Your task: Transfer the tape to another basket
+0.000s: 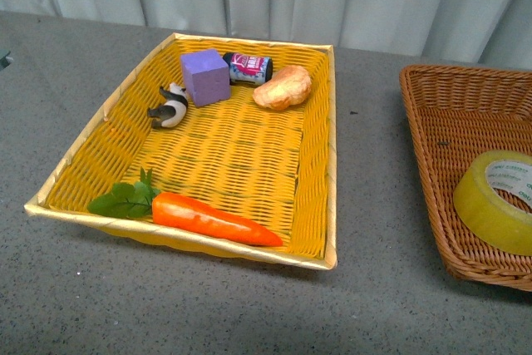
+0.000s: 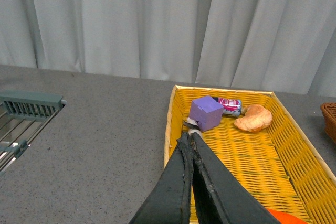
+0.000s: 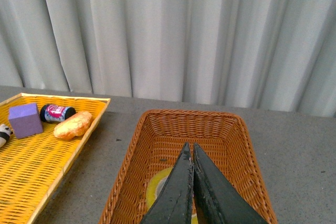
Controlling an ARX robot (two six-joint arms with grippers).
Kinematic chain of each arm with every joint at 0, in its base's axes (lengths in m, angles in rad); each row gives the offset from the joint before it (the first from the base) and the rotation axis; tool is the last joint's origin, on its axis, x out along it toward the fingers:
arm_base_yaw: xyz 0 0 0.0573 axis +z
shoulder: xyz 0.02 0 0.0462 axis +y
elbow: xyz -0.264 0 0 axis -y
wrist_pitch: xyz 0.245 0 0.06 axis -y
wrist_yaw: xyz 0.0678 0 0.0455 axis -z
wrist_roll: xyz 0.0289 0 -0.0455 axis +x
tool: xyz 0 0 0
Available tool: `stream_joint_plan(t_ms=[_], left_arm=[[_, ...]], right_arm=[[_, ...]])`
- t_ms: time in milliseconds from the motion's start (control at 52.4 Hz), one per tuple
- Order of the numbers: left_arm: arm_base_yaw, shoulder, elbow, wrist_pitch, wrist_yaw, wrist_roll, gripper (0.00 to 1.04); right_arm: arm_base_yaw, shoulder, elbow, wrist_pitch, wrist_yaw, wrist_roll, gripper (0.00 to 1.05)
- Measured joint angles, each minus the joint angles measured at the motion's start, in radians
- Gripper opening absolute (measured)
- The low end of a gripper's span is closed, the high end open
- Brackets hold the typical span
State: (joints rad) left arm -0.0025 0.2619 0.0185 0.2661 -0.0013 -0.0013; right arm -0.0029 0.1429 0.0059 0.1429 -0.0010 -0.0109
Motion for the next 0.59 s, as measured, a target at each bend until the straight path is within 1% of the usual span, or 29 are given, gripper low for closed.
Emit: stream_joint_plan(t_ms=[57, 96, 325, 344, 401, 420, 592], left_arm=[[0.0, -0.019, 0.0, -0.018, 0.0, 0.0, 0.04], [0.0, -0.027, 0.0, -0.027, 0.0, 0.0, 0.04], [0.0, -0.083, 0.0, -0.085, 0.0, 0.0, 0.04], [0.0, -0.105, 0.0, -0.106, 0.0, 0.0, 0.04], [0.0, -0.211, 0.0, -0.243, 0.002, 0.0, 0.04], [0.0, -0.231, 0.0, -0.254, 0.001, 0.0, 0.04], [0.0, -0.256, 0.0, -0.264, 0.001, 0.0, 0.04]], right_arm=[[0.0, -0.08, 0.0, -0.113, -0.001, 0.0, 0.01], [0.0, -0.108, 0.0, -0.133, 0.0, 0.0, 0.01], [0.0, -0.138, 0.0, -0.141, 0.0, 0.0, 0.01], [0.0, -0.138, 0.0, -0.141, 0.0, 0.0, 0.01], [0.0, -0.138, 0.0, -0.142, 0.0, 0.0, 0.01], [0.0, -0.138, 0.0, -0.141, 0.0, 0.0, 0.01], [0.0, -0.139, 0.0, -0.142, 0.0, 0.0, 0.01]])
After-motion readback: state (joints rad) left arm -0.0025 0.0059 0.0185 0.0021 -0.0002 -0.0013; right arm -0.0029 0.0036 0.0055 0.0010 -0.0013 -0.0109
